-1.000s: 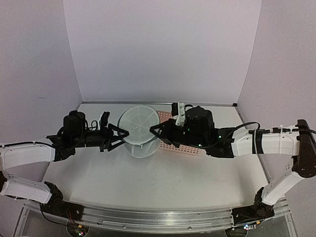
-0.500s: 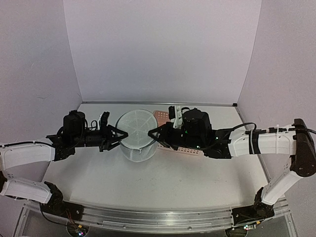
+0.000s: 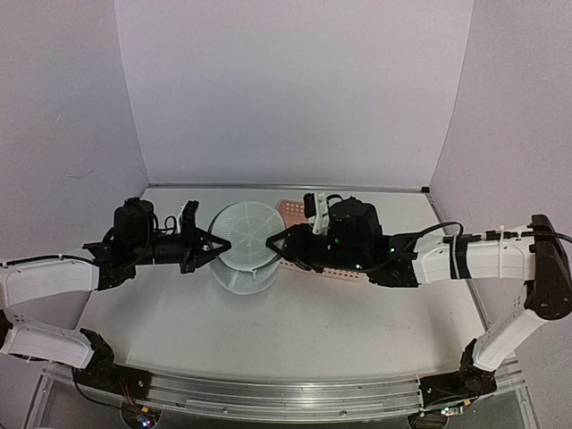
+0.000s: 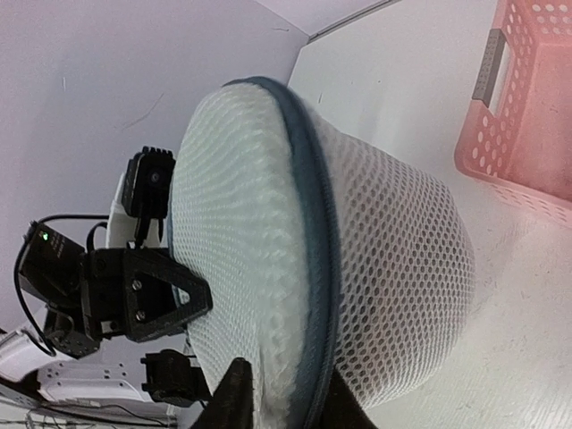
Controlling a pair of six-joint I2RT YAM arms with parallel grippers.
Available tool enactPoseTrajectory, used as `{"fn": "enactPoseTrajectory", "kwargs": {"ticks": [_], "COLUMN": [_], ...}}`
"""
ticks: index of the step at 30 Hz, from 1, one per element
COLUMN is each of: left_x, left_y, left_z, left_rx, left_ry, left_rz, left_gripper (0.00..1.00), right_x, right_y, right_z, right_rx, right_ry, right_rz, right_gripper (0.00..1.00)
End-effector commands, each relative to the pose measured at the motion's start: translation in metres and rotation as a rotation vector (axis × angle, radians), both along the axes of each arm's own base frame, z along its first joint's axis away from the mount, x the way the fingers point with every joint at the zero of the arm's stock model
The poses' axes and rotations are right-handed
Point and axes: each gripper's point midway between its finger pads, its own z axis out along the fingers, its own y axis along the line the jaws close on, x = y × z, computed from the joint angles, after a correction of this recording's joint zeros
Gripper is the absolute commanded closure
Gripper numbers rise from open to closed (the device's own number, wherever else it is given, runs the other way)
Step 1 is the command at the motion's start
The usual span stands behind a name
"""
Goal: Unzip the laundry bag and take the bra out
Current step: Pass from the right arm to the left, then pick up the zipper from the laundry bag.
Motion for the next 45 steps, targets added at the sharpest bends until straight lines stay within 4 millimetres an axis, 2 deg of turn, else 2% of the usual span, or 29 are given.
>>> {"fn": "enactPoseTrajectory", "kwargs": {"ticks": [1, 4, 8, 13, 19, 23, 27, 28, 35, 45], "left_x": [0.007, 0.01, 0.016, 0.022, 0.026, 0.025, 0.023, 0.023, 0.023, 0.024], "left_y": [0.005, 0.011, 0.021, 0.032, 0.043, 0.05, 0.057, 0.058, 0.063, 0.064], "left_z": [0.033, 0.021, 0.008, -0.007, -0.009, -0.015, -0.023, -0.022, -0.016, -0.017], "left_rx": [-0.073, -0.075, -0.082, -0.098, -0.137, -0.165, -0.185, -0.191, -0.222, -0.217], "left_ry": [-0.049, 0.013, 0.084, 0.176, 0.227, 0.284, 0.331, 0.335, 0.346, 0.351], "left_rz": [0.057, 0.119, 0.205, 0.306, 0.388, 0.431, 0.472, 0.477, 0.505, 0.517], "left_gripper": [1.0, 1.0, 1.0, 1.0, 1.0, 1.0, 1.0, 1.0, 1.0, 1.0], "right_x": [-0.004, -0.009, -0.017, -0.036, -0.042, -0.041, -0.03, -0.027, -0.014, -0.013], "right_y": [0.005, -0.002, -0.014, -0.025, -0.017, -0.003, 0.008, 0.012, 0.04, 0.073], "right_z": [0.012, 0.004, -0.006, -0.001, 0.007, 0.018, 0.023, 0.024, 0.013, -0.014], "right_rx": [-0.017, -0.06, -0.124, -0.213, -0.255, -0.275, -0.295, -0.301, -0.301, -0.295], "right_ry": [-0.095, -0.118, -0.168, -0.334, -0.444, -0.54, -0.597, -0.602, -0.592, -0.524], "right_rz": [0.054, 0.069, 0.093, 0.107, 0.138, 0.127, 0.071, 0.057, 0.047, 0.094], "right_gripper": [0.65, 0.54, 0.44, 0.35, 0.29, 0.29, 0.3, 0.33, 0.46, 0.5]}}
